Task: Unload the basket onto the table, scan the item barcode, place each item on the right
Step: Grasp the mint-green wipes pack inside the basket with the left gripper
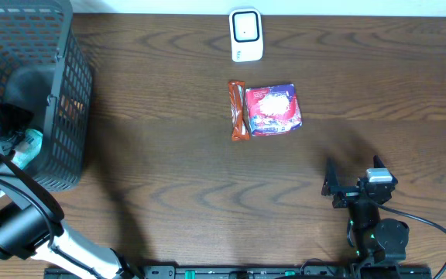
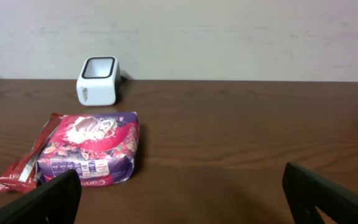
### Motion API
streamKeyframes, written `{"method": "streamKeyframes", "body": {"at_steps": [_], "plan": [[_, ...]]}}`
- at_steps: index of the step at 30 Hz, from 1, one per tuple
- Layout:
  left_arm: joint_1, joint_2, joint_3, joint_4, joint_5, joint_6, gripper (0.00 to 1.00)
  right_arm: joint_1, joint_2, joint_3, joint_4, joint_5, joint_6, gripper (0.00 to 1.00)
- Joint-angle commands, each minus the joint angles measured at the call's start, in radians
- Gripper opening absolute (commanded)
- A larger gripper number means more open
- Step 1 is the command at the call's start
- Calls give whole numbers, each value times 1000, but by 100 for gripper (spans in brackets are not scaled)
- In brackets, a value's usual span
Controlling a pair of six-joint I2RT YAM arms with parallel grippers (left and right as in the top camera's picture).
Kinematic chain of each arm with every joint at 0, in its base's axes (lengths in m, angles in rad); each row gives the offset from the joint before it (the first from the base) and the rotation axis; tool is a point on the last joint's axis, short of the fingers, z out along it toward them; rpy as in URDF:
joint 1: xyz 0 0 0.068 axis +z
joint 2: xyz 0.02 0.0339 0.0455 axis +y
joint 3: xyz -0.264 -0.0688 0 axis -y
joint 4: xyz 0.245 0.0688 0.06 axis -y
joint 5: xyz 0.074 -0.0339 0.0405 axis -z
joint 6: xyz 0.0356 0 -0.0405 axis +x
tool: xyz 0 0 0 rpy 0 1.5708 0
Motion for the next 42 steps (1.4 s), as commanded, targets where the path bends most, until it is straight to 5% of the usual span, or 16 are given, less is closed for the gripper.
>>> {"method": "streamKeyframes", "body": {"at_steps": [1,13,20,31,42], "plan": [[4,-18,-7,5,-6,-14,77,-6,-5,-3,-2,-2,13,99],[4,34,-34,-72,-5,251,73,-6,-5,-3,-2,-2,13,99],[4,34,-34,-174,11,265,69,-6,-5,-3,-2,-2,13,99],[4,30,-16,-179,237,355,63,-6,-5,-3,-2,-2,13,99],[3,15,10,-56,132,795,69,-6,-5,-3,-2,-2,13,99]]}}
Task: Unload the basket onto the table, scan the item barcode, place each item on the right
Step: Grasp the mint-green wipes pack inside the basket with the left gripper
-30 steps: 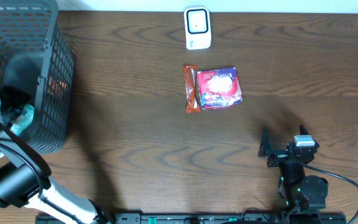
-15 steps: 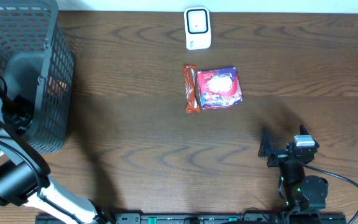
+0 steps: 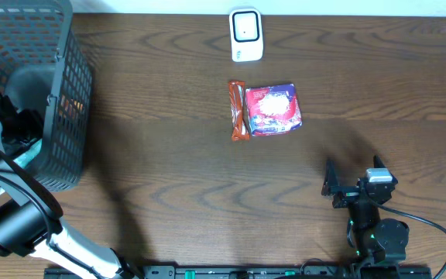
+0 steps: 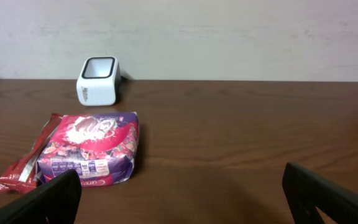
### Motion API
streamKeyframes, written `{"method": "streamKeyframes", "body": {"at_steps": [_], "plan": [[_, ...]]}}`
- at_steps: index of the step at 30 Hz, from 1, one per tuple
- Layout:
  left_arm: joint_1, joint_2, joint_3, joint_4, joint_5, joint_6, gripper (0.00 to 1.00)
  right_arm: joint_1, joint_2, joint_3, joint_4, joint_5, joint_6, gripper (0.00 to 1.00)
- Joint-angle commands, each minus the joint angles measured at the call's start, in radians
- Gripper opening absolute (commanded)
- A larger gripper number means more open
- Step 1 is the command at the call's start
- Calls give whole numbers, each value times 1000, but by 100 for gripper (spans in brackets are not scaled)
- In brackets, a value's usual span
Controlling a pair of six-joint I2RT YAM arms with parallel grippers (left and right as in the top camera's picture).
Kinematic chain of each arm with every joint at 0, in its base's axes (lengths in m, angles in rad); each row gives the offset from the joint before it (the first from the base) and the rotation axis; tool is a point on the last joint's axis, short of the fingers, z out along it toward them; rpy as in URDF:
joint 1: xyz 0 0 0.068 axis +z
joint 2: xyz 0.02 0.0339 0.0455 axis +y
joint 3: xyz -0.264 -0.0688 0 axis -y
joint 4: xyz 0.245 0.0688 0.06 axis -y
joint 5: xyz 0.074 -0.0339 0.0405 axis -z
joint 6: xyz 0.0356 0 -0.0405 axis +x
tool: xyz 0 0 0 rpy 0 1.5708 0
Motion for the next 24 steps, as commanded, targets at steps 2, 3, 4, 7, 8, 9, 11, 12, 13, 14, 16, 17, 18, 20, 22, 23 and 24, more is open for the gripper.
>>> {"method": "streamKeyframes", "body": {"at_steps": [2,3,4,7,8,9,11,12,13,14,16,17,18,20,22,23,24], "plan": [[3,-6,28,45,-103,247,69,-6,-5,-3,-2,-2,13,99],[3,-6,28,59,-129,269,69,-6,-5,-3,-2,-2,13,99],[3,-6,28,77,-161,313,69,-6,-5,-3,-2,-2,13,99],[3,-6,28,84,-177,473,69,-6,-5,-3,-2,-2,13,99],[3,-6,28,84,-186,510,68,-6,-5,-3,-2,-2,13,99],[3,-6,27,84,-188,539,68,-6,-5,-3,-2,-2,13,99],[4,-6,23,92,-188,582,68,-6,-5,-3,-2,-2,13,99],[4,-6,18,98,-188,586,68,-6,-5,-3,-2,-2,13,99],[4,-5,14,103,-188,586,68,-6,-5,-3,-2,-2,13,99],[4,-4,11,108,-188,586,68,-6,-5,-3,-2,-2,13,99],[4,-3,3,119,-188,586,68,-6,-5,-3,-2,-2,13,99],[4,-3,3,119,-188,586,68,-6,-5,-3,-2,-2,13,99],[4,-3,3,119,-188,585,63,-6,-5,-3,-2,-2,13,99],[4,-3,3,119,-188,563,58,-6,-5,-3,-2,-2,13,99],[4,-3,3,119,-188,517,58,-6,-5,-3,-2,-1,13,99],[4,-3,3,118,-188,488,58,-6,-5,-3,-2,-2,13,99],[4,-2,3,118,-188,458,58,-6,-5,-3,-2,-2,13,99]]}}
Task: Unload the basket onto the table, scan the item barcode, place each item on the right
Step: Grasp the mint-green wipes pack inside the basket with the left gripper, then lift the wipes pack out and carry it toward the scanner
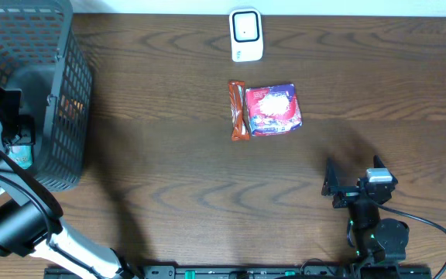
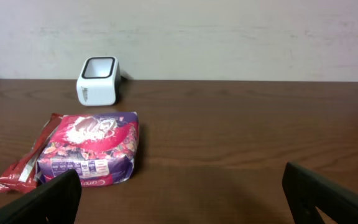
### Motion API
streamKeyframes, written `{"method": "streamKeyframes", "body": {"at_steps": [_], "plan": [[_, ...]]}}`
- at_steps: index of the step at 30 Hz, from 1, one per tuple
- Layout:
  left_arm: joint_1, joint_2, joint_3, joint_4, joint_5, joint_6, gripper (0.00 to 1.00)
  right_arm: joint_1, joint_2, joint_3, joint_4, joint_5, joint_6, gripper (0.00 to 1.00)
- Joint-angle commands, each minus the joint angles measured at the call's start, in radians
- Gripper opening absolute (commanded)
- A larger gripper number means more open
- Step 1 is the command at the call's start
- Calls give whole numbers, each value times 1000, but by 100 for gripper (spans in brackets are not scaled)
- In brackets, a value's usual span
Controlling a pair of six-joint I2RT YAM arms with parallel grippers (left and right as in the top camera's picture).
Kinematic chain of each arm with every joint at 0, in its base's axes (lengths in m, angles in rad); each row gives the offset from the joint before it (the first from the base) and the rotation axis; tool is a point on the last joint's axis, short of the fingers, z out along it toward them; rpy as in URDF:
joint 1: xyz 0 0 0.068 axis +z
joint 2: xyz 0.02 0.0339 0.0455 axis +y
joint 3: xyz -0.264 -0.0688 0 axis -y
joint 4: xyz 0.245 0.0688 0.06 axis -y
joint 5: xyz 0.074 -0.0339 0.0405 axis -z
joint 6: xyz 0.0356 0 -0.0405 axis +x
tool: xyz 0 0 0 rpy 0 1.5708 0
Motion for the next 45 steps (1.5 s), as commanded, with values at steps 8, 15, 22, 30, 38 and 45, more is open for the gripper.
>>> {"method": "streamKeyframes", "body": {"at_steps": [8,15,22,30,38,45], "plan": [[4,13,-24,2,-66,-158,57,-6,-5,-3,-2,-2,13,99],[11,45,-48,34,-262,-284,59,-6,-5,-3,-2,-2,13,99],[25,108,-56,33,-69,-309,59,-6,-5,-3,-2,-2,13,99],[22,101,-54,25,-71,-319,7,-6,-5,-3,-2,-2,13,99],[-31,-145,-5,64,50,-422,8,-6,-5,-3,-2,-2,13,99],[-135,-428,-5,274,358,-609,7,-6,-5,-3,-2,-2,13,99]]}}
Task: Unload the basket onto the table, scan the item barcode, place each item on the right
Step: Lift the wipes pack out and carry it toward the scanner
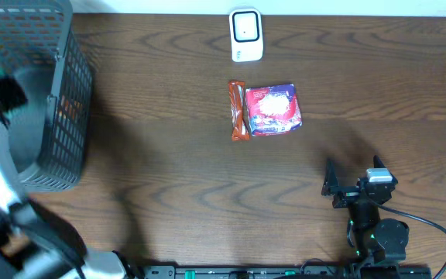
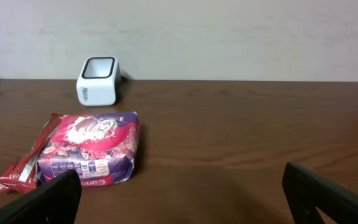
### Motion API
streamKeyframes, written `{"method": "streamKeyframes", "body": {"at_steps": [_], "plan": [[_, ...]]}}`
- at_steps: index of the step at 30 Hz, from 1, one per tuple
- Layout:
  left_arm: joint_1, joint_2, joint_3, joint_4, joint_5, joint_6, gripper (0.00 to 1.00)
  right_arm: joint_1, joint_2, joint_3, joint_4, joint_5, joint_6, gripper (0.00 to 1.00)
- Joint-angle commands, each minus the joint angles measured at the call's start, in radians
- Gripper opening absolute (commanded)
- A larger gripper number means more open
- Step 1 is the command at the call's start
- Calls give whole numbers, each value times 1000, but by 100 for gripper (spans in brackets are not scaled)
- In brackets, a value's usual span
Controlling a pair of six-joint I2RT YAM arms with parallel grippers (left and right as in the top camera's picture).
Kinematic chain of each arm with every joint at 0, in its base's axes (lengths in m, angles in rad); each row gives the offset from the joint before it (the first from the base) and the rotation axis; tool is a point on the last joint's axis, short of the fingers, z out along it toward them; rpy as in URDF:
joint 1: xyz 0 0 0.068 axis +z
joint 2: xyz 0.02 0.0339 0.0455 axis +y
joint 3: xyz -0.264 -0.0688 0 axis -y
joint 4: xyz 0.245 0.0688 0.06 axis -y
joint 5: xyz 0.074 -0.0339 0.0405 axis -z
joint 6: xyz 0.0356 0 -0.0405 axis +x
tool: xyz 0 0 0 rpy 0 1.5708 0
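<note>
A purple and pink candy bag (image 1: 273, 109) (image 2: 91, 149) lies mid-table with a red wrapped bar (image 1: 238, 111) (image 2: 23, 165) against its left side. The white barcode scanner (image 1: 246, 35) (image 2: 97, 81) stands behind them at the table's far edge. My right gripper (image 1: 352, 177) (image 2: 182, 199) rests open near the front right, empty, pointing at the bag. My left gripper is a dark blur high over the grey mesh basket (image 1: 64, 93) at the far left. Nothing can be made out between its fingers.
The basket fills the table's back left corner, and its inside is partly hidden by my left arm. A pale wall (image 2: 229, 31) runs behind the scanner. Bare brown wood lies between the bag and my right gripper.
My left gripper has moved from low inside the basket to higher and farther back, now blurred. The teal packet beside it no longer shows. The right arm, bag, bar and scanner are unchanged.
My left gripper was down in the basket beside a teal packet. It then stood over that packet, then slightly farther back with the packet just below it. Now it is higher over the basket. The right gripper stayed open and still throughout.
</note>
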Motion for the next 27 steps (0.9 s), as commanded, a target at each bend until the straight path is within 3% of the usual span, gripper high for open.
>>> {"method": "streamKeyframes", "body": {"at_steps": [1,7,12,19,27], "plan": [[-68,-146,28,92,222,-169,7,-6,-5,-3,-2,-1,13,99],[-237,-252,28,191,256,-315,7,-6,-5,-3,-2,-2,13,99],[-455,-247,27,108,255,-397,8,-6,-5,-3,-2,-2,13,99],[-715,-119,23,-14,190,-399,7,-6,-5,-3,-2,-1,13,99],[-865,99,23,-28,111,-399,7,-6,-5,-3,-2,-2,13,99]]}}
